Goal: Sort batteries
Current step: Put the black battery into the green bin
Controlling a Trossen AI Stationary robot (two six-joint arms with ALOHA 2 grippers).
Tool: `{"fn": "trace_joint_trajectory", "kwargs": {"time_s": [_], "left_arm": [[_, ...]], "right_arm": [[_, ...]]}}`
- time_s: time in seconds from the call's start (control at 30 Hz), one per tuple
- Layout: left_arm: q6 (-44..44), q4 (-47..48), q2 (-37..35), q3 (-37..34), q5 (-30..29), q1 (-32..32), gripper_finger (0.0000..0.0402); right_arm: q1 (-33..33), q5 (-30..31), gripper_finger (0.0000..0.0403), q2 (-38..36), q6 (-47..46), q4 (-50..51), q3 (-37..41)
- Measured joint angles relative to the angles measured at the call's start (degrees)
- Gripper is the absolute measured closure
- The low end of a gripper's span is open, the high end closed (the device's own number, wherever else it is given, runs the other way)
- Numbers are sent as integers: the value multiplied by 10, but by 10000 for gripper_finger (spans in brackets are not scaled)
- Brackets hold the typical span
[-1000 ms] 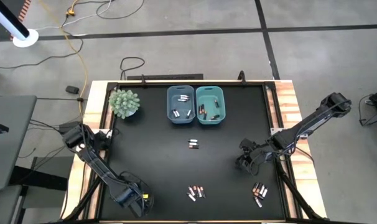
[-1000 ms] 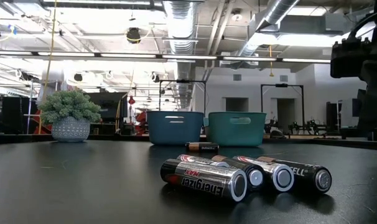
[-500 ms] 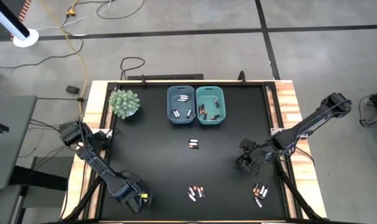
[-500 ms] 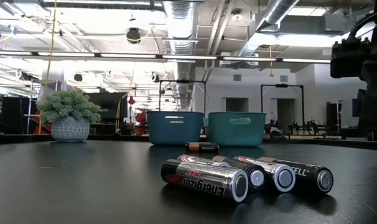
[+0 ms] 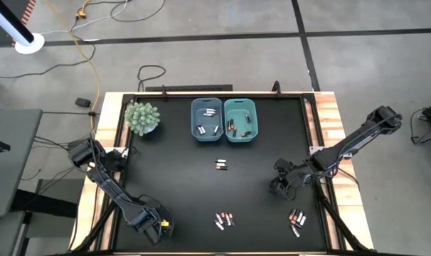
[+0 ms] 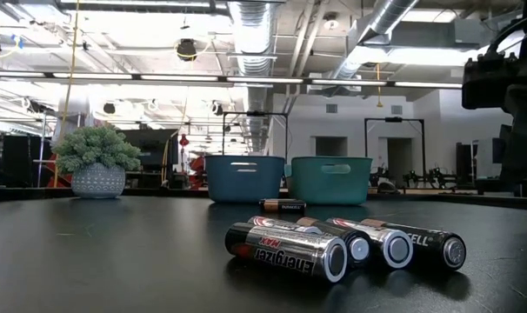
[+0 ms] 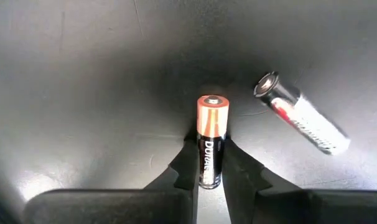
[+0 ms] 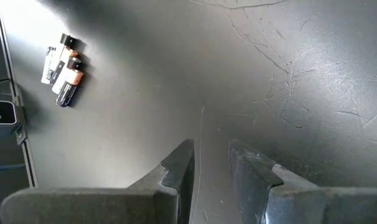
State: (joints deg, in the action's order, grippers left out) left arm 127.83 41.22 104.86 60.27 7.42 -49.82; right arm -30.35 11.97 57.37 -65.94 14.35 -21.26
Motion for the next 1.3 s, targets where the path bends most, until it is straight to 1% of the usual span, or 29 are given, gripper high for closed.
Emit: {"fn": "trace_joint_trajectory", "kwargs": {"time_s": [0.2, 0.33, 0.4, 0.53, 0.63, 0.67, 0.8, 0.87, 0.93, 0.97, 1.07, 1.17, 1.2, 1.3], "left_arm": [[0, 9, 0, 6, 0, 0, 363], [-1, 38, -3, 26, -1, 0, 363], [-3, 43, -14, 30, -3, 1, 362], [-3, 105, -55, 26, -24, 12, 349], [-13, 166, -102, 29, -48, 31, 351], [-24, 191, -119, 28, -64, 40, 353], [-94, 253, -198, 29, -155, 92, 357], [-152, 274, -235, 29, -209, 134, 357], [-234, 270, -269, 29, -252, 185, 357], [-282, 263, -284, 30, -266, 215, 357], [-452, 218, -313, 30, -282, 319, 357], [-633, 127, -321, 30, -279, 429, 358], [-691, 87, -319, 30, -266, 464, 358], [-841, -39, -297, 31, -195, 562, 358]], "right_arm": [[0, 0, 284, 0, 4, 0, 0], [0, 0, 284, 0, 4, 0, 0], [0, 0, 284, 0, 4, 0, 0], [0, 0, 284, 0, 14, 1, 0], [0, 0, 284, 0, 19, 1, 0], [0, 0, 284, 0, 19, 1, 0], [1, 0, 284, 0, 19, 2, 0], [1, 0, 284, 0, 19, 2, 0], [4, 0, 284, 0, 19, 2, 0], [6, 0, 284, 0, 19, 2, 0], [18, 0, 284, 0, 19, 2, 0], [35, 0, 284, 0, 14, 2, 0], [42, 0, 284, 0, 9, 2, 0], [63, 0, 284, 0, -13, 2, 0]]}}
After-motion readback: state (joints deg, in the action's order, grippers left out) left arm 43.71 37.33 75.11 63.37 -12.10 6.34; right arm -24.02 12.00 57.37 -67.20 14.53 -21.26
